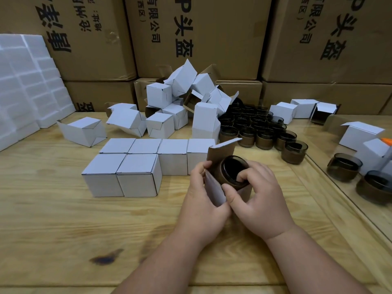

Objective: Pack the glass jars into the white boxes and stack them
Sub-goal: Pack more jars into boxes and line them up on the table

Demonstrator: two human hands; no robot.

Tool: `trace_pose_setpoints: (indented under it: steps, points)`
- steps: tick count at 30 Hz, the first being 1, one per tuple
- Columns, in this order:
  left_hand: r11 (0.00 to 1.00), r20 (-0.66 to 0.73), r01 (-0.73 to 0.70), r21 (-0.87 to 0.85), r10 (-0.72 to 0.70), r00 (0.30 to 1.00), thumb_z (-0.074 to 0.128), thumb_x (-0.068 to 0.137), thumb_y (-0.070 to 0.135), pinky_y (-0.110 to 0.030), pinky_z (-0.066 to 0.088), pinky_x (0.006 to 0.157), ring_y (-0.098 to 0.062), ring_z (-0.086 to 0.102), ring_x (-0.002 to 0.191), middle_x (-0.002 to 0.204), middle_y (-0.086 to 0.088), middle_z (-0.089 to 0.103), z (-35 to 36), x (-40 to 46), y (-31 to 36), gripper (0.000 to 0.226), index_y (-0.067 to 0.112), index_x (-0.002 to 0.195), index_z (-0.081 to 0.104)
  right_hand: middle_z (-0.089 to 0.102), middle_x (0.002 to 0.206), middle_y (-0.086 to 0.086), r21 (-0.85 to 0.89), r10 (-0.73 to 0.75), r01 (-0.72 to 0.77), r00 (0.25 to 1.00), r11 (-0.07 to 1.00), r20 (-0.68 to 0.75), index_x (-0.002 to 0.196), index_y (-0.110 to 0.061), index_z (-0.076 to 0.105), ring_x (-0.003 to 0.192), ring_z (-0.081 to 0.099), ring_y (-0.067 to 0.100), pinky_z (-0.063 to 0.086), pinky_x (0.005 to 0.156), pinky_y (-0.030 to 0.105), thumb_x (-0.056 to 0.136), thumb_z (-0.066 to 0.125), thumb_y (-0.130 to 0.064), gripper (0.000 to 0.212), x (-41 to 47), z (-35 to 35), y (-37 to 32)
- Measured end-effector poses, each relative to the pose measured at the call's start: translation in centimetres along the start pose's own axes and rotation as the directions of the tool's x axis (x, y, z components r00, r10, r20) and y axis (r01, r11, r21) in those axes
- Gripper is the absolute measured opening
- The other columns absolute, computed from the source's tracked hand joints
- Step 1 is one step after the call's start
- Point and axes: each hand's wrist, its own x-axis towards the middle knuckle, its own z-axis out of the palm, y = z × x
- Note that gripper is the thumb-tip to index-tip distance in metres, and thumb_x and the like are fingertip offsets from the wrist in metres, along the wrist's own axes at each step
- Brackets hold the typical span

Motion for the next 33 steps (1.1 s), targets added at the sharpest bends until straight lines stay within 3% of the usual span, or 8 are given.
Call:
trace_pose_setpoints:
  steps: [8,11,14,16,19,22,28,33]
  points:
    - [1.0,0.054,0.023,0.019,-0.024,0.998,0.081,0.076,0.052,-0.032,0.046,0.111,0.007,0.043,0.135,0.132,0.054,0.029,-0.1,-0.1,0.4,0.093,0.069,0.142,0.019,0.062,0.121,-0.003,-0.05,0.067,-0.06,0.986,0.997,0.15,0.069,-0.014,0.068,0.122,0.049,0.015,0.041,0.1,0.035,0.09,0.053,-0.047,0.041,-0.2,0.0,0.2]
    - [0.998,0.092,0.006,0.064,-0.012,0.996,0.076,0.084,0.05,-0.035,0.039,0.118,0.004,0.035,0.144,0.147,0.044,0.027,-0.2,0.0,0.5,0.093,0.067,0.149,0.012,0.061,0.129,-0.004,-0.04,0.067,-0.061,0.983,0.997,0.173,0.071,-0.014,0.072,0.128,0.047,0.016,0.037,0.107,0.033,0.091,0.05,-0.047,0.044,-0.3,0.0,0.1]
    - [0.994,0.135,-0.032,0.108,0.017,0.991,0.07,0.092,0.047,-0.024,0.022,0.124,0.015,0.011,0.149,0.165,0.028,0.013,-0.3,0.1,0.2,0.092,0.059,0.156,0.006,0.054,0.136,-0.007,0.018,0.082,-0.084,0.992,0.996,0.094,0.087,-0.016,0.076,0.131,0.042,0.008,0.025,0.111,0.014,0.091,0.052,-0.044,0.037,-0.2,-0.2,-0.2]
    - [0.988,0.146,-0.069,0.136,0.049,0.988,0.069,0.094,0.043,-0.012,0.016,0.119,0.021,0.004,0.146,0.167,0.029,0.007,-0.4,0.1,0.1,0.084,0.055,0.157,0.015,0.054,0.14,-0.003,0.11,0.149,-0.146,0.989,0.983,-0.02,0.106,-0.019,0.074,0.134,0.045,0.01,0.027,0.113,0.016,0.093,0.049,-0.041,0.036,-0.1,-0.3,-0.3]
    - [0.986,0.139,-0.115,0.122,0.097,0.986,0.067,0.09,0.045,0.006,0.014,0.105,0.025,0.008,0.143,0.162,0.038,0.007,-0.5,0.0,0.3,0.066,0.064,0.142,0.031,0.061,0.137,-0.009,0.379,0.387,-0.317,0.914,0.87,-0.123,0.123,-0.024,0.065,0.131,0.053,0.005,0.04,0.114,0.033,0.1,0.041,-0.037,0.036,0.0,-0.5,0.2]
    - [0.989,0.153,-0.121,0.084,0.107,0.982,0.068,0.093,0.041,0.01,0.019,0.096,0.03,0.013,0.138,0.159,0.044,0.005,-0.5,0.0,0.3,0.051,0.065,0.131,0.045,0.068,0.128,-0.012,0.59,0.596,-0.482,0.803,0.647,0.004,0.128,-0.028,0.063,0.12,0.062,0.003,0.048,0.108,0.043,0.108,0.045,-0.021,0.029,0.3,-0.8,0.7]
    - [0.992,0.17,-0.123,0.034,0.115,0.979,0.061,0.095,0.038,0.006,0.028,0.093,0.032,0.024,0.132,0.159,0.04,0.011,-0.5,0.1,0.6,0.035,0.06,0.121,0.053,0.072,0.123,-0.006,0.682,0.621,-0.566,0.756,0.463,0.205,0.123,-0.033,0.066,0.111,0.07,0.01,0.056,0.079,0.019,0.103,0.05,-0.002,0.04,0.4,-0.4,1.2]
    - [0.995,0.147,-0.102,0.0,0.101,0.984,0.054,0.094,0.037,0.006,0.024,0.098,0.03,0.018,0.136,0.153,0.043,0.017,-0.5,0.2,0.8,0.035,0.059,0.122,0.054,0.075,0.115,-0.012,0.69,0.578,-0.544,0.786,0.478,0.22,0.118,-0.035,0.068,0.106,0.071,0.007,0.054,0.077,0.016,0.105,0.046,-0.004,0.041,0.3,-0.1,0.9]
